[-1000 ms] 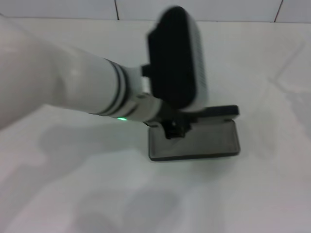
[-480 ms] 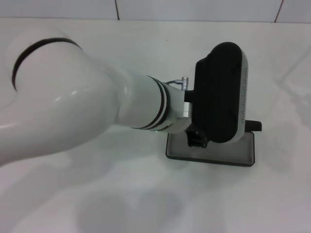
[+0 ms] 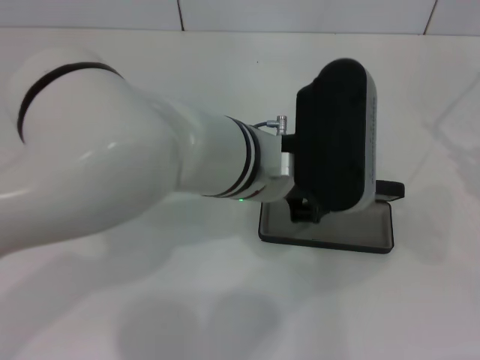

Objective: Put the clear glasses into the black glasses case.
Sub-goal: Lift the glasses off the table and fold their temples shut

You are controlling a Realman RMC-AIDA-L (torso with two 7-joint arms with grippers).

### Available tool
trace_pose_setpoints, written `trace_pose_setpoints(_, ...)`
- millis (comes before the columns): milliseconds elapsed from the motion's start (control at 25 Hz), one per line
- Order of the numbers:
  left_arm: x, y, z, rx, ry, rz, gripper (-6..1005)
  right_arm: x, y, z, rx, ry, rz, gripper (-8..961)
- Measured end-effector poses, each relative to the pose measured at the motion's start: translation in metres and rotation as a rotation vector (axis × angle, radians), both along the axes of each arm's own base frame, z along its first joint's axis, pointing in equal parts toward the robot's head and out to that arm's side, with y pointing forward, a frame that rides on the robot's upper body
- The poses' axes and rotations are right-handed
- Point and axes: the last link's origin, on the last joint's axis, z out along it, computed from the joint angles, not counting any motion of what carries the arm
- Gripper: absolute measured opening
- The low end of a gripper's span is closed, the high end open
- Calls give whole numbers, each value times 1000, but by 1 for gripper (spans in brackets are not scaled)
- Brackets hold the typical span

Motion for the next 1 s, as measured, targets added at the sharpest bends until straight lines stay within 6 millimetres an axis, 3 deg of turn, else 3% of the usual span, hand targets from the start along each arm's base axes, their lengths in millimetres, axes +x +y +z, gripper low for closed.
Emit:
trace_pose_setpoints(240, 16, 0, 21, 31, -75, 32, 438, 3, -1, -2, -9, 4, -2, 127)
trace_pose_setpoints(360, 29, -5, 48, 63, -175, 45, 516, 4, 3, -8, -29, 22, 19, 127)
trace_pose_setpoints(720, 55, -12, 142, 108, -696, 185, 506, -2, 7, -59, -230, 149, 266, 127)
trace_pose_setpoints(800, 54, -14, 165, 57, -851, 224, 504, -6, 6, -73, -276, 180, 341, 128)
trace_pose_setpoints(1000, 36, -18, 190, -51, -1021, 239, 391, -25, 4, -98, -372, 279, 528, 128)
